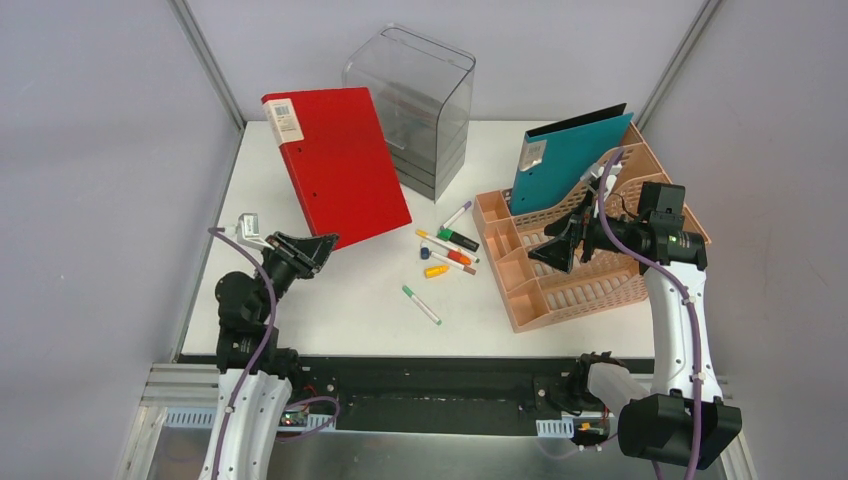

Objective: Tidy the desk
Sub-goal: Pick up the folder from the center of the board.

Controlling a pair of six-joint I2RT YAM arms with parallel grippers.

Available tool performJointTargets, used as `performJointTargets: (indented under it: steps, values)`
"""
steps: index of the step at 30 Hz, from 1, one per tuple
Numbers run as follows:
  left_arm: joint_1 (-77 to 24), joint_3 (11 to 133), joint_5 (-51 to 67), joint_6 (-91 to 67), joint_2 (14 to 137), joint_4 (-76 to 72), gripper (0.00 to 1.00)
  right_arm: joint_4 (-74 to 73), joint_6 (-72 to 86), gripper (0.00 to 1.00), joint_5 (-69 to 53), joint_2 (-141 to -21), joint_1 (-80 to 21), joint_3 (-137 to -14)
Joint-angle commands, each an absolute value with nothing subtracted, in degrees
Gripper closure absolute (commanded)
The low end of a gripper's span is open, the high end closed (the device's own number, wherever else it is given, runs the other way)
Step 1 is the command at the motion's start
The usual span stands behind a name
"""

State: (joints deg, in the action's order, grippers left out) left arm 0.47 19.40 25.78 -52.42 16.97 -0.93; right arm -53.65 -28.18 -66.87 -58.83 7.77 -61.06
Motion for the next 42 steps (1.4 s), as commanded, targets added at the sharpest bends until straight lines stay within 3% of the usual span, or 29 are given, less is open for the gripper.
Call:
performJointTargets:
  steps: [1, 7, 15, 23, 32, 42]
  values:
    - [0.71, 22.57, 30.75, -50.45, 16.29, -10.10, 1.00, -52.32, -29.22, 0.01, -68.91, -58.71, 7.82, -61.18]
    - [0.70, 21.42, 33.03, -57.84, 16.31, -16.14, 1.00, -50.46, -26.58, 0.01, -71.39, -59.10, 7.70, -60.16]
    - [0.71, 16.76, 34.31, -74.48, 19.38, -34.69, 1.00, -31.48, -9.12, 0.01, -79.01, -59.80, 4.72, -53.06]
    - [0.67, 17.51, 36.96, -77.62, 22.31, -42.75, 1.00, -16.59, 1.89, 0.01, -81.46, -58.47, 3.42, -48.49]
    - [0.09, 17.24, 37.00, -79.73, 28.49, -53.32, 1.00, -13.82, 7.09, 0.01, -82.70, -59.28, 1.59, -47.97]
    - [-21.30, 19.55, 28.88, -65.26, 36.94, -54.91, 1.00, -10.37, 10.26, 0.01, -81.69, -60.11, -2.39, -47.42]
